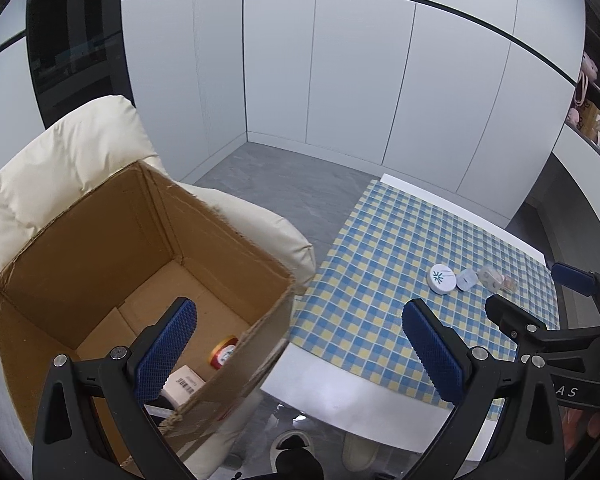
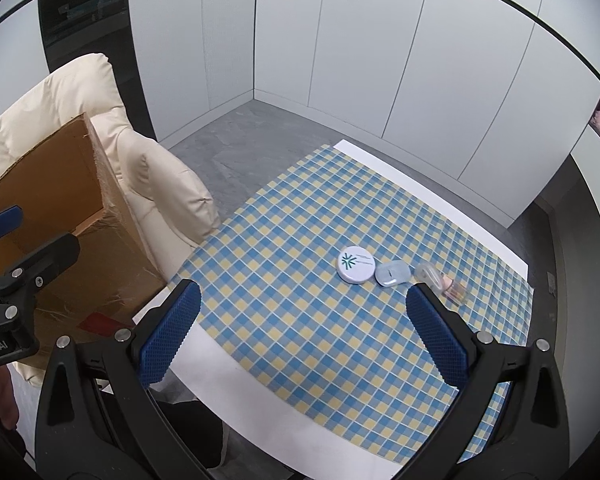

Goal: Organize objects
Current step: 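Move both open tools over the table toward the white compact and pink-capped bottle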

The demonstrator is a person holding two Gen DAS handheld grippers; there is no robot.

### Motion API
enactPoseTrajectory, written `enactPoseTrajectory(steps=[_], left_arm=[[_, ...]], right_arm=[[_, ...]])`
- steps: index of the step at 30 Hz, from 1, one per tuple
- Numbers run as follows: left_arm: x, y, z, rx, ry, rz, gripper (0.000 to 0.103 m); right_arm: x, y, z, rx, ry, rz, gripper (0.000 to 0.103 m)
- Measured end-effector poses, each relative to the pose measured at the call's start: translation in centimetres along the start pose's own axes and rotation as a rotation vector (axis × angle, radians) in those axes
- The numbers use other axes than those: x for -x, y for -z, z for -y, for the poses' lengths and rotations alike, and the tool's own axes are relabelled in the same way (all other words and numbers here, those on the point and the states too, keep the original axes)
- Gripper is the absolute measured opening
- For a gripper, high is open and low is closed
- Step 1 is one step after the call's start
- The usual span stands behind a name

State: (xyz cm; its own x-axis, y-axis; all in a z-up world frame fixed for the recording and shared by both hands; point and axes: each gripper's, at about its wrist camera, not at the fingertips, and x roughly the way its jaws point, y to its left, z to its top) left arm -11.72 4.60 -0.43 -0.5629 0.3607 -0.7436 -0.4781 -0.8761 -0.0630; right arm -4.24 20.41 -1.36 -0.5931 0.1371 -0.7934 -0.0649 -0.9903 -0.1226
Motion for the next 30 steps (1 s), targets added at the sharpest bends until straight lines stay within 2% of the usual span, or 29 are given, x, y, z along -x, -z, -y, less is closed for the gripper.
enactPoseTrajectory(steps=[13, 30], left_arm=[[-0.5, -0.3, 1.4, -0.015, 0.026, -0.010, 0.102], [-1.0, -0.6, 5.4, -0.071, 0.067, -0.023, 0.102]], right_arm=[[0.2, 0.4, 1.6, -0.020, 0.020, -0.003, 0.103], [0.6, 1.5, 5.1, -0.076, 0.062, -0.013, 0.103]])
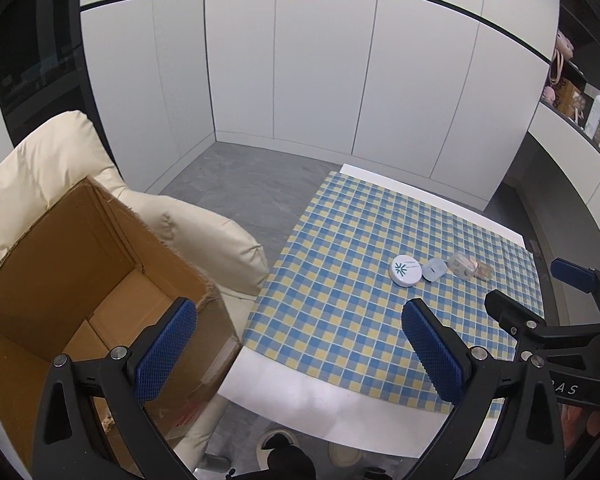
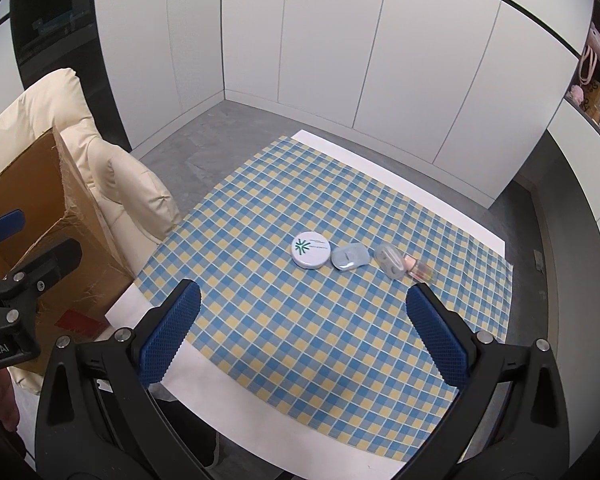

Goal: Organize objects
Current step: 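Move both open tools over the table toward the white compact and pink-capped bottle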

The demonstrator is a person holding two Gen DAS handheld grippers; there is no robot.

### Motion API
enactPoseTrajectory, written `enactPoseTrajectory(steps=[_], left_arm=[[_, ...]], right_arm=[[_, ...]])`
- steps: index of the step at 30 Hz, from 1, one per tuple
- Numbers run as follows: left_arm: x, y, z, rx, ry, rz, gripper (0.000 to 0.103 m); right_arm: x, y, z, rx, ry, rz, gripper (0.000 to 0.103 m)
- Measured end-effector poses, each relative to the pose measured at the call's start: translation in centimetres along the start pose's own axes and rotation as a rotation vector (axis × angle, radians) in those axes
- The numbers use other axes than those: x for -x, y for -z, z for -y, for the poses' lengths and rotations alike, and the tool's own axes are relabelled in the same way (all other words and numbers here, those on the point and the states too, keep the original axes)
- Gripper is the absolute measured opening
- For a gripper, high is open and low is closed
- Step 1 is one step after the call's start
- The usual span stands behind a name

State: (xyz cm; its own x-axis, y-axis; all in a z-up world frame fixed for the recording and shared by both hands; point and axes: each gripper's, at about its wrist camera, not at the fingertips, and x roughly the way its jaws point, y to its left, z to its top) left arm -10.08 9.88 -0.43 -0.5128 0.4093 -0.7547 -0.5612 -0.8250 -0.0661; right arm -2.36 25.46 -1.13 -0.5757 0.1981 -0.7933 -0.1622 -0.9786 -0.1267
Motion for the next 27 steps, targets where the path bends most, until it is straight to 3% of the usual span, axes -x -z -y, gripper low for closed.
enactPoseTrajectory(steps=[27], left_arm=[[-0.8, -0.7, 6.0, -0.080, 0.079, -0.007, 0.102]], right_arm=[[0.5, 1.8, 6.1, -0.086, 0.057, -0.018, 0.103]])
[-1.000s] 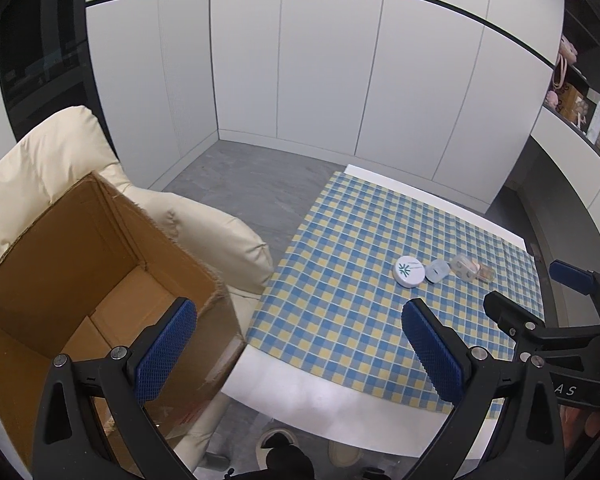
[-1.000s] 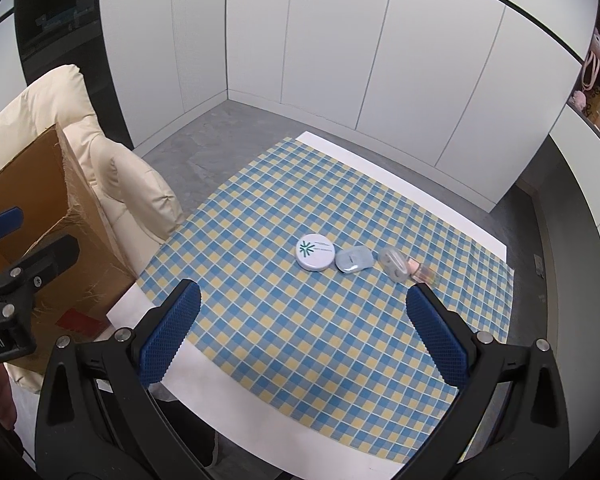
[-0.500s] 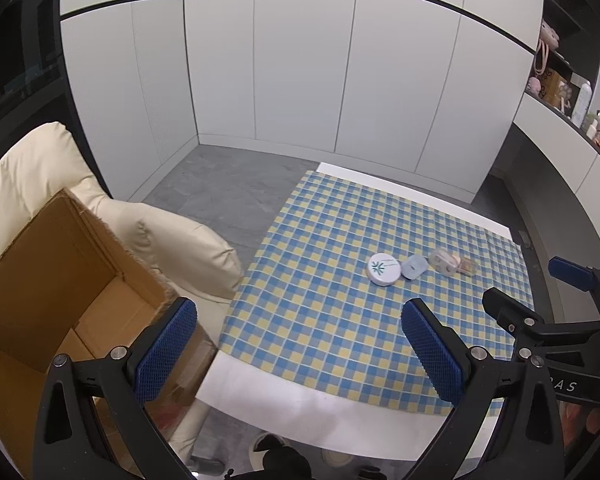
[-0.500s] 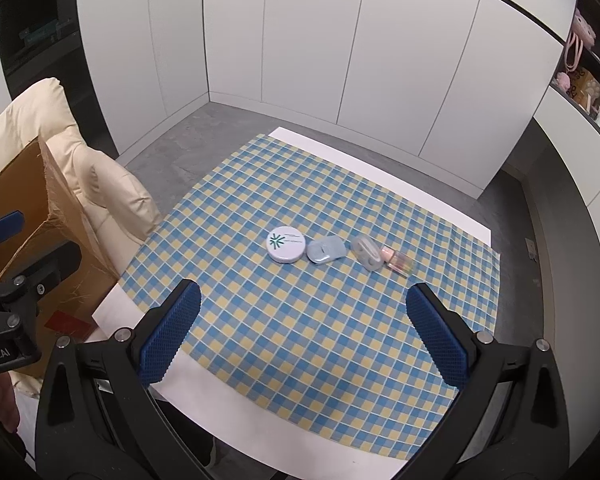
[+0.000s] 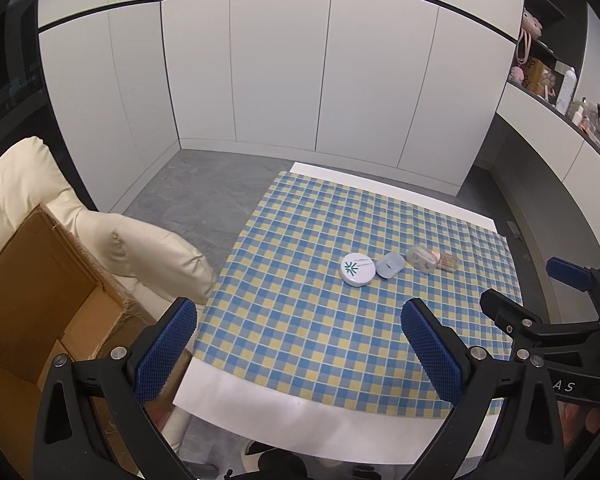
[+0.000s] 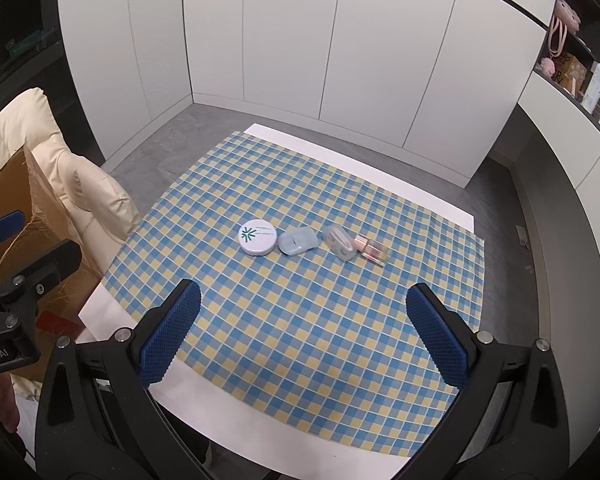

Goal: Organize objects
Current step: 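Move both open tools over the table toward the white compact and pink-capped bottle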

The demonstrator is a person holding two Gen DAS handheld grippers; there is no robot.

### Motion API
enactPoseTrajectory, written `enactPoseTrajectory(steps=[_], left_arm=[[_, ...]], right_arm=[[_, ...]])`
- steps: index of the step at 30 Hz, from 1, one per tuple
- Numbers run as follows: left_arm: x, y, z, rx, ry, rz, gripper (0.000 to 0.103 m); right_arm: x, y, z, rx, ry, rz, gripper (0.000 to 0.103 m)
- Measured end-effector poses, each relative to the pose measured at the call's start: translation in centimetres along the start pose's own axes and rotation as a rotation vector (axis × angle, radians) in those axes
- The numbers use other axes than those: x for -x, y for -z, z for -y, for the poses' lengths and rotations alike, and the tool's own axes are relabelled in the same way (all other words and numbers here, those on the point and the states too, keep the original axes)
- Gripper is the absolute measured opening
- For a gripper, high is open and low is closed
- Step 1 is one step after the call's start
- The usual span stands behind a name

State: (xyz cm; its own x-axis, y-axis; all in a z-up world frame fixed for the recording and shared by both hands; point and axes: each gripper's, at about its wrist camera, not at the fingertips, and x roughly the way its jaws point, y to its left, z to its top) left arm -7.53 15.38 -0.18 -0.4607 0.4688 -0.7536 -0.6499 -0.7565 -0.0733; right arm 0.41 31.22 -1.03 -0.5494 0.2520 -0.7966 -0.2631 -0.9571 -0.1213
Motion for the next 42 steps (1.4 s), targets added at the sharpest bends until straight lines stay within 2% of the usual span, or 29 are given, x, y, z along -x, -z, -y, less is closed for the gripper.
enactPoseTrajectory(steps=[35, 42], left_arm=[[-1.1, -0.7, 5.3, -0.071, 0.069, -0.010, 0.102], [-2.6, -0.4, 6.3, -0.097, 0.043, -0.034, 0.102]], right_arm=[[0.5, 1.5, 5.7, -0.077, 0.045, -0.021, 0.103], [0.0, 1.3, 7.1, -0.121, 0.037, -0.033, 0.103]])
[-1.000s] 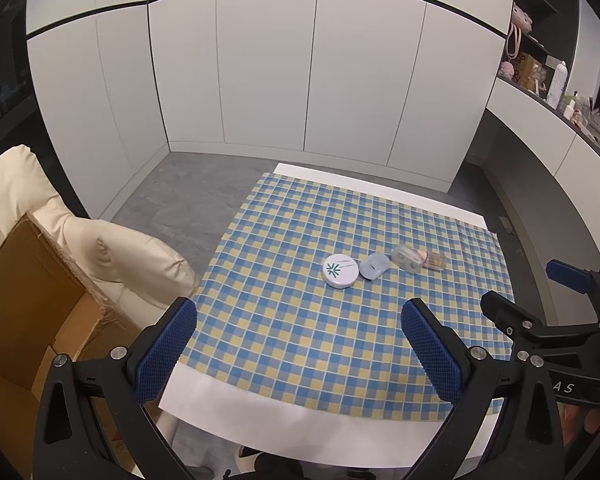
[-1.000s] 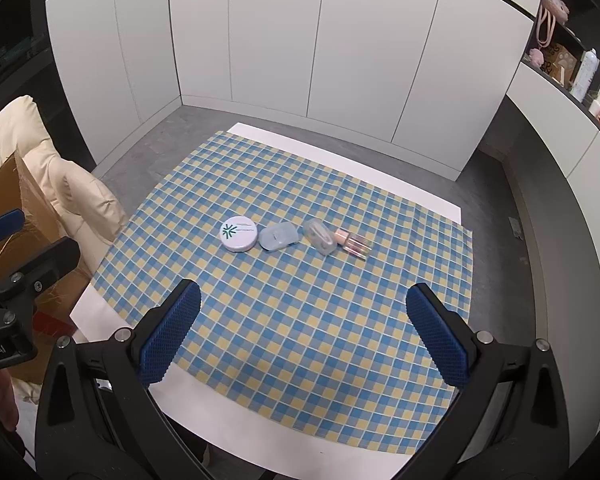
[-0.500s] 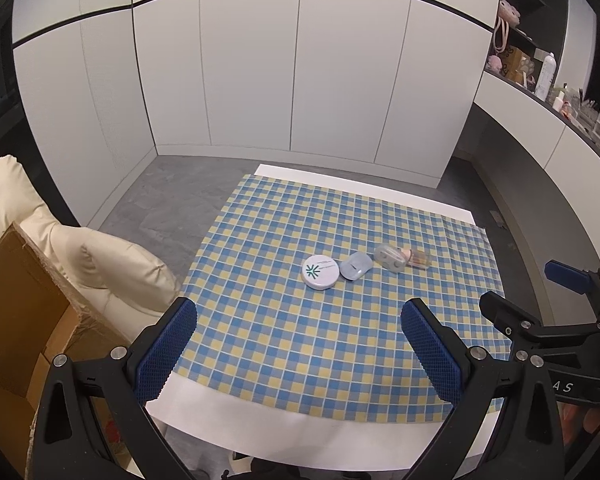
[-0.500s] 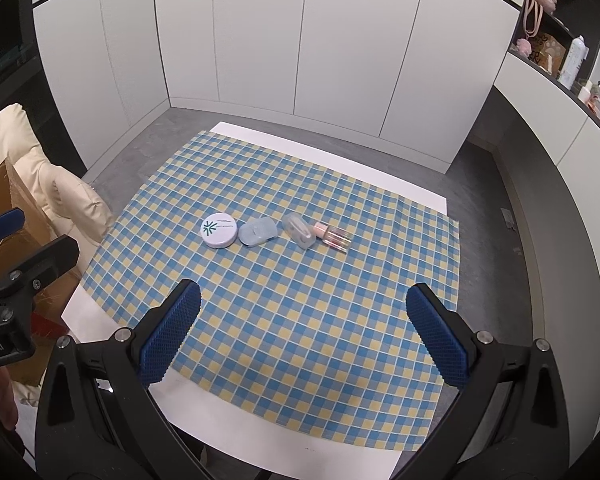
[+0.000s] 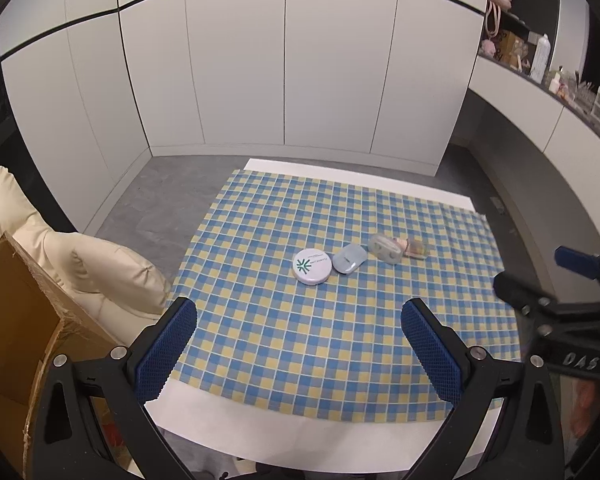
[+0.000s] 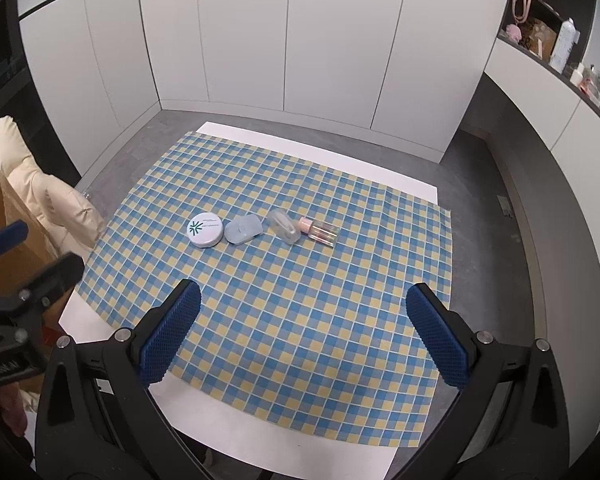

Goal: Organize objects
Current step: 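Move both open tools over the table toward the white compact and pink-capped bottle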

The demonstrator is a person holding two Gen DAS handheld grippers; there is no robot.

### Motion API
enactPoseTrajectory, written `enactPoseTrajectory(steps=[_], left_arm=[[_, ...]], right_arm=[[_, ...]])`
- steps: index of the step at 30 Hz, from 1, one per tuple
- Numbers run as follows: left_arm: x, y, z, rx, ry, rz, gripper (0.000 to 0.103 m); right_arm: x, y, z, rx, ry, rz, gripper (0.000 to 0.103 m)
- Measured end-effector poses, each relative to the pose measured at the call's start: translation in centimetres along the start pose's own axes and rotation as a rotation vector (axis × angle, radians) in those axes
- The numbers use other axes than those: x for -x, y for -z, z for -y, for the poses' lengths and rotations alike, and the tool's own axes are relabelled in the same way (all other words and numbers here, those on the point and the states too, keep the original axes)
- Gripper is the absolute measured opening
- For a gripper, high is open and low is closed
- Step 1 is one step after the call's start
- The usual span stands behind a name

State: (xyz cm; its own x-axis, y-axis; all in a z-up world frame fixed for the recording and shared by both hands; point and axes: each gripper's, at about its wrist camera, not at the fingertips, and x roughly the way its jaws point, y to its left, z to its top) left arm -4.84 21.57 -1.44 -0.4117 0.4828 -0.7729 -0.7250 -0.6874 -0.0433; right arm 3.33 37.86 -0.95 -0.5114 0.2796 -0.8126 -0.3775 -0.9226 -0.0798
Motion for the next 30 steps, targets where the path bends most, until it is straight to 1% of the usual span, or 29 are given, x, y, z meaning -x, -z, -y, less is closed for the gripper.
enactPoseTrajectory(steps=[3, 5, 7, 11, 15, 19, 20, 22, 25, 28, 30], left_arm=[[-1.3, 0.1, 0.7, -0.022, -0.004, -0.019, 0.102], [-2.3, 0.3, 1.0, -0.035, -0.013, -0.028, 0.102], [-3.2, 0.5, 1.3, -0.033, -0.028, -0.023, 0.102], [-6.0, 0.6, 1.9, -0.055, -0.028, -0.057, 0.101], [-8.9, 0.7, 1.8, -0.057, -0.020, -0.102, 0.095], [-11.6, 1.0, 1.4, -0.056, -0.034, -0.129, 0.091], [-12.2, 1.1, 1.3, -0.054, -0.031, -0.138, 0.088], [-13.6, 1.2, 1.0, -0.049, -0.028, -0.159, 0.082], [-15.8, 1.5, 0.8, -0.055, -0.043, -0.189, 0.081], [-17.7, 1.8, 0.7, -0.054, -0.043, -0.210, 0.079], [-18.8, 2.0, 0.5, -0.043, -0.043, -0.224, 0.078]], right_arm=[[-1.0, -0.2, 0.6, 0.000, 0.005, -0.020, 0.103], [-2.0, 0.0, 1.1, -0.022, -0.019, -0.054, 0.103], [-2.9, 0.1, 1.3, -0.014, -0.016, -0.074, 0.103], [-4.7, 0.1, 1.7, 0.010, -0.005, -0.080, 0.103], [-7.0, -0.2, 2.9, 0.017, -0.006, -0.072, 0.103], [-10.6, 0.2, 4.7, -0.038, -0.033, -0.123, 0.103], [-11.5, 0.5, 5.0, -0.052, -0.044, -0.142, 0.102], [-13.4, 1.0, 5.4, -0.063, -0.059, -0.175, 0.097], [-15.7, 1.5, 5.7, -0.048, -0.051, -0.192, 0.096], [-18.1, 1.5, 6.1, -0.038, -0.054, -0.209, 0.090], [-19.4, 1.1, 6.3, -0.043, -0.055, -0.213, 0.089]])
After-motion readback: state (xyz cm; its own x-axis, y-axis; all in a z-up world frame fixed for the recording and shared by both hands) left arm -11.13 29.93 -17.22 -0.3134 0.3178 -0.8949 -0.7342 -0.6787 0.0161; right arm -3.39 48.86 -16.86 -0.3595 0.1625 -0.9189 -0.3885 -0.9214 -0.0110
